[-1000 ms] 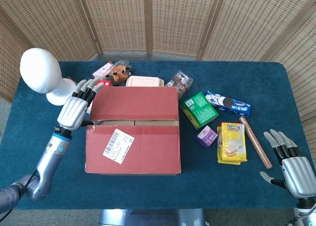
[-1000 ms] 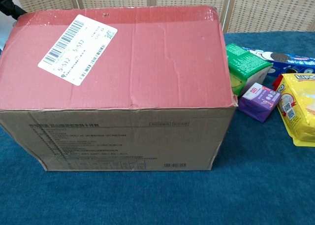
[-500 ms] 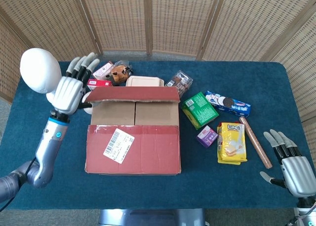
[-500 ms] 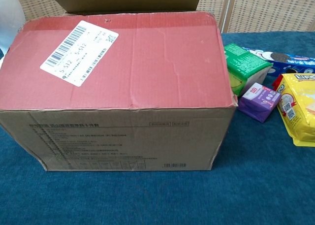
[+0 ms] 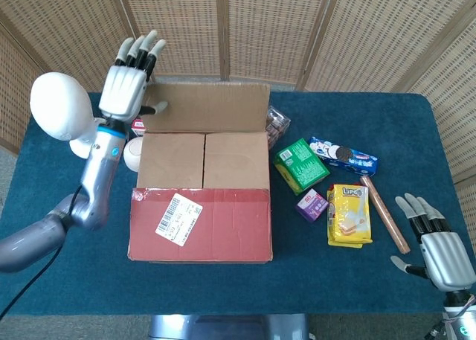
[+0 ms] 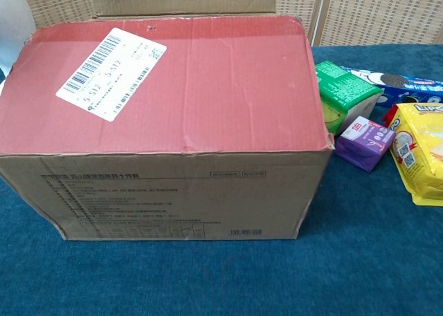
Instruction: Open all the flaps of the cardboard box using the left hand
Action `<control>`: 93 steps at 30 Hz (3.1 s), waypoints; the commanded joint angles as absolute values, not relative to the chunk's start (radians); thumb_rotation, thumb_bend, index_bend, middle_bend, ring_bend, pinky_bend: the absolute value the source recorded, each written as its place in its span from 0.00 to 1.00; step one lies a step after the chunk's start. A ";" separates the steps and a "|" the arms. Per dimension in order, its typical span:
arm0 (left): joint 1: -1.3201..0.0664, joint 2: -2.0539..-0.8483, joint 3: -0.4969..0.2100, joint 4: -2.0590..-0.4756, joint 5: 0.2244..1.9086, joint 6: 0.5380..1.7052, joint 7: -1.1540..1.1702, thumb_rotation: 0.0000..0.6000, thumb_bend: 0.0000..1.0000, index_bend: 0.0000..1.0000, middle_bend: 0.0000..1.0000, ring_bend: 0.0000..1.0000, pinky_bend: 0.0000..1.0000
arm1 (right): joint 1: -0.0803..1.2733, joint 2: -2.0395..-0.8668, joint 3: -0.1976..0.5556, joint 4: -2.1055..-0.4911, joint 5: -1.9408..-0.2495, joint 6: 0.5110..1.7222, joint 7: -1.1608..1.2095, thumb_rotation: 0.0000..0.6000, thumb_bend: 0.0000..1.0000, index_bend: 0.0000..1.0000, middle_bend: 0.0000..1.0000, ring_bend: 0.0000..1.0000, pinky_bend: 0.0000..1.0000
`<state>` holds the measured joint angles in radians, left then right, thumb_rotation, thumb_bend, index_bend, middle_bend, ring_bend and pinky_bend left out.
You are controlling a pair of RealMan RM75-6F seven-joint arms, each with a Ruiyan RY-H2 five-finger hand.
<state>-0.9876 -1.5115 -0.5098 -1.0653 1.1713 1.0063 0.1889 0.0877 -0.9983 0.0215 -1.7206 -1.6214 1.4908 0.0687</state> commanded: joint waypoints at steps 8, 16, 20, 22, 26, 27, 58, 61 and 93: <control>-1.080 -1.570 -0.483 -1.027 1.162 0.937 0.097 1.00 0.10 0.00 0.00 0.00 0.00 | 0.098 -0.998 0.034 -1.714 -1.588 1.470 0.082 1.00 0.00 0.00 0.00 0.00 0.15; -0.965 -1.310 -0.422 -1.391 1.067 0.778 0.049 1.00 0.10 0.00 0.00 0.00 0.00 | 0.096 -0.996 0.023 -1.720 -1.610 1.475 0.079 1.00 0.00 0.00 0.00 0.00 0.15; -0.930 -1.156 -0.401 -1.531 1.011 0.678 0.028 1.00 0.10 0.00 0.00 0.00 0.00 | 0.096 -0.997 0.017 -1.725 -1.628 1.481 0.073 1.00 0.00 0.00 0.00 0.00 0.15; -0.912 -1.094 -0.395 -1.585 0.994 0.641 -0.003 1.00 0.10 0.00 0.00 0.00 0.01 | 0.095 -0.998 0.015 -1.726 -1.633 1.482 0.069 1.00 0.00 0.00 0.00 0.00 0.15; -0.882 -1.004 -0.385 -1.658 0.994 0.575 -0.066 1.00 0.10 0.00 0.00 0.00 0.11 | 0.096 -1.002 0.012 -1.725 -1.637 1.481 0.061 1.00 0.00 0.00 0.00 0.00 0.15; -0.874 -0.978 -0.381 -1.678 1.003 0.553 -0.083 1.00 0.10 0.00 0.00 0.00 0.15 | 0.096 -1.003 0.011 -1.725 -1.638 1.479 0.058 1.00 0.00 0.00 0.00 0.00 0.15; -0.647 -0.815 -0.547 -1.955 1.476 0.223 -0.946 1.00 0.10 0.00 0.00 0.01 0.26 | 0.092 -1.011 -0.017 -1.742 -1.694 1.493 0.027 1.00 0.00 0.00 0.00 0.00 0.16; -0.645 -0.813 -0.535 -1.961 1.531 0.247 -1.024 1.00 0.10 0.00 0.00 0.02 0.26 | 0.093 -1.011 -0.018 -1.743 -1.696 1.492 0.025 1.00 0.00 0.00 0.00 0.00 0.16; -0.921 -0.774 0.110 -1.515 2.353 1.393 -2.091 1.00 0.10 0.00 0.00 0.07 0.44 | 0.101 -1.021 -0.034 -1.750 -1.696 1.458 -0.005 1.00 0.00 0.00 0.00 0.00 0.17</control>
